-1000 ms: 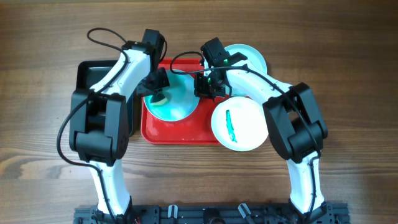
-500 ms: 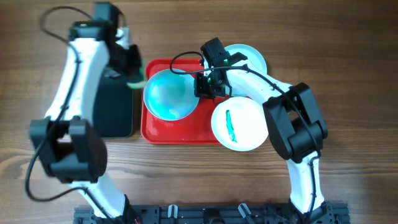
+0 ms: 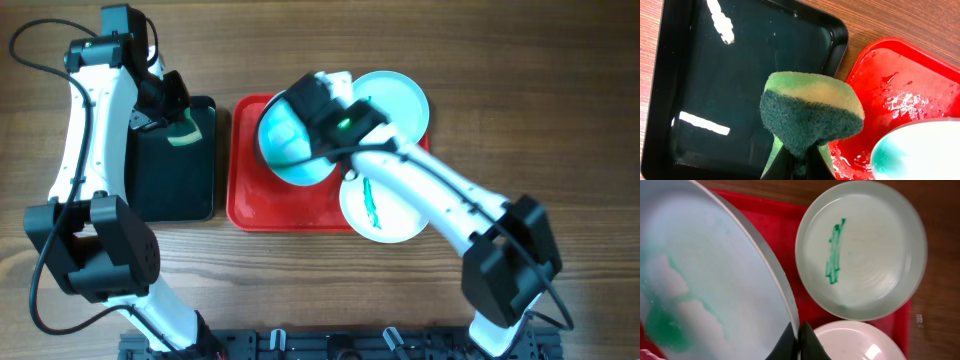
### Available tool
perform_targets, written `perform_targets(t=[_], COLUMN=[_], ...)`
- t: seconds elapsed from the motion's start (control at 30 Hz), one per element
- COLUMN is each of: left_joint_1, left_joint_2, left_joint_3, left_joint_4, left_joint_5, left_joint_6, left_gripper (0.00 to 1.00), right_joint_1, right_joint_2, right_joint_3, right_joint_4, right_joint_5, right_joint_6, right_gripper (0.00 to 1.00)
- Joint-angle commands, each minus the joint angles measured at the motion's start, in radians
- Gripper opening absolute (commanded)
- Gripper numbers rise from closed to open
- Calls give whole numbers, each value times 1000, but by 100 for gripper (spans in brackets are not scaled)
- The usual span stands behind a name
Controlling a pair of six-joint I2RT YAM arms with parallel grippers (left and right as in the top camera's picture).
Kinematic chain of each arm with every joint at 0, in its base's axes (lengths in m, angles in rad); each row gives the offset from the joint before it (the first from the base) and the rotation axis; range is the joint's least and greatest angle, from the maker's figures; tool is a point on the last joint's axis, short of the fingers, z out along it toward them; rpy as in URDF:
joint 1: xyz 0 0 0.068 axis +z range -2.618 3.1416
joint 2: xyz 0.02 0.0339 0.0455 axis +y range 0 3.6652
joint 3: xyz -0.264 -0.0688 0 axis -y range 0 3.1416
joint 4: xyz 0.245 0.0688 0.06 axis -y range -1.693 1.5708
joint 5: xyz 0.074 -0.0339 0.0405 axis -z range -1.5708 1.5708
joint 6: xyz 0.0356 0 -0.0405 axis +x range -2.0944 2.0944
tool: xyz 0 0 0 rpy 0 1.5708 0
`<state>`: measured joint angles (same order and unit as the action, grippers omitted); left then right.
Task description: Clean dirty plates on tray and stack at the side
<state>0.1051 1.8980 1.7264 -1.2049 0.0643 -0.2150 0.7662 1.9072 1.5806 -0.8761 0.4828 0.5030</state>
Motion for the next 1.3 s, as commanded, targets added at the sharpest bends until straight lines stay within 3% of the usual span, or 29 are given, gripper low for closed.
perform_targets(t=[0.0, 0.37, 0.43, 0.7, 0.9, 1.03, 1.27], left_joint_1=[5, 5, 5, 5, 3, 3, -48], left_joint_2=[-3, -3, -3, -3, -3, -3, -3], left_joint_3=[5, 5, 5, 5, 5, 5, 5], left_joint_4=[3, 4, 3, 3, 3, 3, 4], left_joint_5=[-10, -10, -10, -10, -1, 48, 84], left_joint_6=[-10, -10, -10, -10, -10, -10, -10], left_gripper=[4, 4, 4, 4, 4, 4, 4], right_joint_1=[112, 304, 314, 319, 298, 201, -232], right_joint_2=[-7, -7, -7, -7, -7, -32, -201], right_joint_3=[12, 12, 12, 12, 12, 12, 12], right_joint_4=[-5, 43, 74, 114, 80, 45, 29], right_joint_5=[438, 1036, 1038, 1009, 515, 163, -589], right_joint_6=[-7, -183, -238, -238, -169, -107, -137], right_gripper=[4, 4, 4, 4, 5, 4, 4])
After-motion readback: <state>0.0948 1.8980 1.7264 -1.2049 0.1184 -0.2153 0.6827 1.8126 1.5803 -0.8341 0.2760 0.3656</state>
